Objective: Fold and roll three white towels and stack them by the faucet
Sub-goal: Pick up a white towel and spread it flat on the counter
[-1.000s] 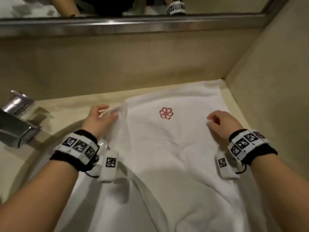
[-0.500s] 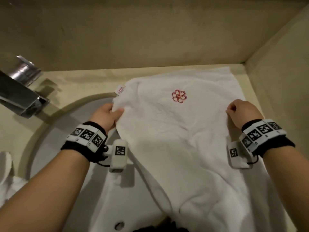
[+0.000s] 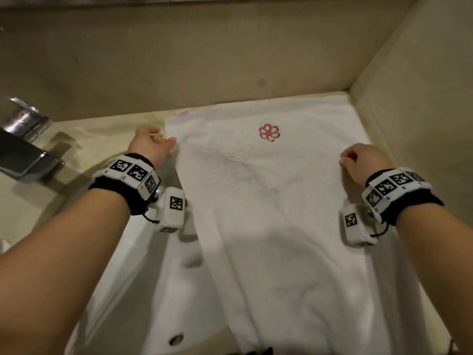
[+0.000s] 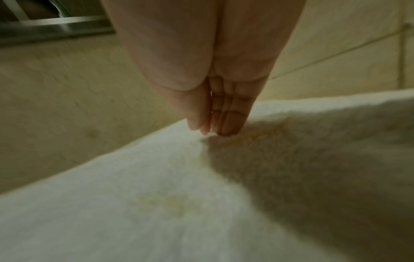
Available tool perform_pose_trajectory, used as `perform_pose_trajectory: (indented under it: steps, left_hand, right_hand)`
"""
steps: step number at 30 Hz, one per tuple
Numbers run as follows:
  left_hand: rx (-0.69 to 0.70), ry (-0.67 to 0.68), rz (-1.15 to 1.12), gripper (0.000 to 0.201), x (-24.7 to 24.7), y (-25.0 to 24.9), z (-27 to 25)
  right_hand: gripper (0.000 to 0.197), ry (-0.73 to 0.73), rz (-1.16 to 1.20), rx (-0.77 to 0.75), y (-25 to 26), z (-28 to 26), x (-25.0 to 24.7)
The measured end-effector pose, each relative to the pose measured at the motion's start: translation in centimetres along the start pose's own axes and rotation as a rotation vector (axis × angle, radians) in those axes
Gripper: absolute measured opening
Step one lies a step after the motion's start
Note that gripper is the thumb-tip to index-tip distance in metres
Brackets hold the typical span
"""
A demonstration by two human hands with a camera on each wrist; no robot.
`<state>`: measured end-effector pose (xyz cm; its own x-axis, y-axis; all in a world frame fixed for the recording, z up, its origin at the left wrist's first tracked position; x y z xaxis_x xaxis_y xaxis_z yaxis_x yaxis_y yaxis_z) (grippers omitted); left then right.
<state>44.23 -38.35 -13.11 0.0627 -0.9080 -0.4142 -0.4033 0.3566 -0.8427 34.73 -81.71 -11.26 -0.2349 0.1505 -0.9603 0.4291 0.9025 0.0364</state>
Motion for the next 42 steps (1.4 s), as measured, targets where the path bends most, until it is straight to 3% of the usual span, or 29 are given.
perform_pose_trajectory:
  steps: [2,3,7,10,12,15,18,20,22,24,26,28,30,32,35,38,40,42]
  left_hand:
    - [0.143,0.046,0.125,0.047,0.4,-1.8,-3.5]
    - [0.23,0.131,0.164,0.042,1.2,-2.7,-5.7]
    - [0.494,0.685,0.351,0.012,6.5,-3.0,-19.1]
    - [0.65,0.986,0.539,0.014,9.3,-0.8,-28.4]
    - [0.723,1.099,0.715,0.021,10.5,2.0,-32.7]
    - [0.797,1.101,0.924,0.026,10.5,5.8,-36.2]
    - [0.834,1.094,0.96,0.033,9.8,8.2,-38.0]
    - [0.927,1.102,0.981,0.038,9.7,8.7,-39.7]
    - [1.071,0.998,1.013,0.028,9.8,8.4,-40.9]
    - [1.118,0.901,1.035,0.02,10.1,8.2,-41.2]
    - [1.036,0.895,1.044,0.019,10.7,8.5,-41.0]
    - [0.988,0.903,1.136,0.026,11.0,9.3,-40.4]
    - [0.953,0.902,1.161,0.029,10.9,9.3,-39.8]
    - [0.896,0.875,1.053,0.029,9.9,8.5,-39.1]
    - [0.803,0.8,0.873,0.025,7.4,7.4,-37.7]
    - [0.635,0.768,0.798,0.025,5.4,7.5,-36.1]
    - [0.588,0.755,0.786,0.026,4.5,7.4,-35.4]
    - [0.6,0.768,0.793,0.029,3.9,7.1,-35.2]
  right_hand:
    - [0.026,-0.02,0.09,-0.055,0.1,-3.1,-0.8]
    - [0.027,-0.035,0.141,-0.075,0.1,-4.8,-1.3]
    - [0.02,-0.086,0.198,-0.131,-1.6,-13.2,-1.7]
    - [0.015,-0.06,0.218,-0.112,-3.9,-19.1,0.5]
    - [0.014,-0.058,0.225,-0.057,-6.0,-22.9,2.6]
    - [0.021,0.013,0.228,0.015,-9.2,-28.3,6.2]
    - [0.031,0.103,0.194,-0.027,-10.5,-32.5,9.4]
    - [0.025,0.048,0.161,-0.059,-10.6,-33.4,10.1]
    - [0.012,-0.046,0.124,-0.046,-10.6,-33.2,9.9]
    - [0.009,-0.098,0.082,-0.06,-10.3,-32.7,10.0]
    - [0.023,-0.15,0.129,-0.035,-10.9,-32.8,10.1]
    - [0.044,-0.196,0.256,0.097,-12.9,-32.9,10.1]
    - [0.052,-0.181,0.371,0.253,-14.9,-32.8,10.3]
    - [0.044,-0.071,0.418,0.304,-15.4,-32.2,11.1]
    - [0.025,0.014,0.534,0.239,-14.7,-31.6,11.8]
    - [0.013,0.0,0.931,0.293,-15.2,-31.3,11.4]
    - [0.018,0.019,1.147,0.311,-15.5,-30.7,10.6]
    - [0.036,0.047,1.212,0.328,-15.9,-30.1,9.8]
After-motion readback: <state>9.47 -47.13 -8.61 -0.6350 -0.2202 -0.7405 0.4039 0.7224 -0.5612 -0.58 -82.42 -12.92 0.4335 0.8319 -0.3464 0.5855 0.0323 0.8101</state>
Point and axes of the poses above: each hand's wrist, its own z-axis towards the middle knuckle, its own x-axis out of the palm, y = z × x, the point moved 8 cm from there along z, towards the middle knuckle, and after that the axes turned 10 degrees about -z, right-handed, at the moved point
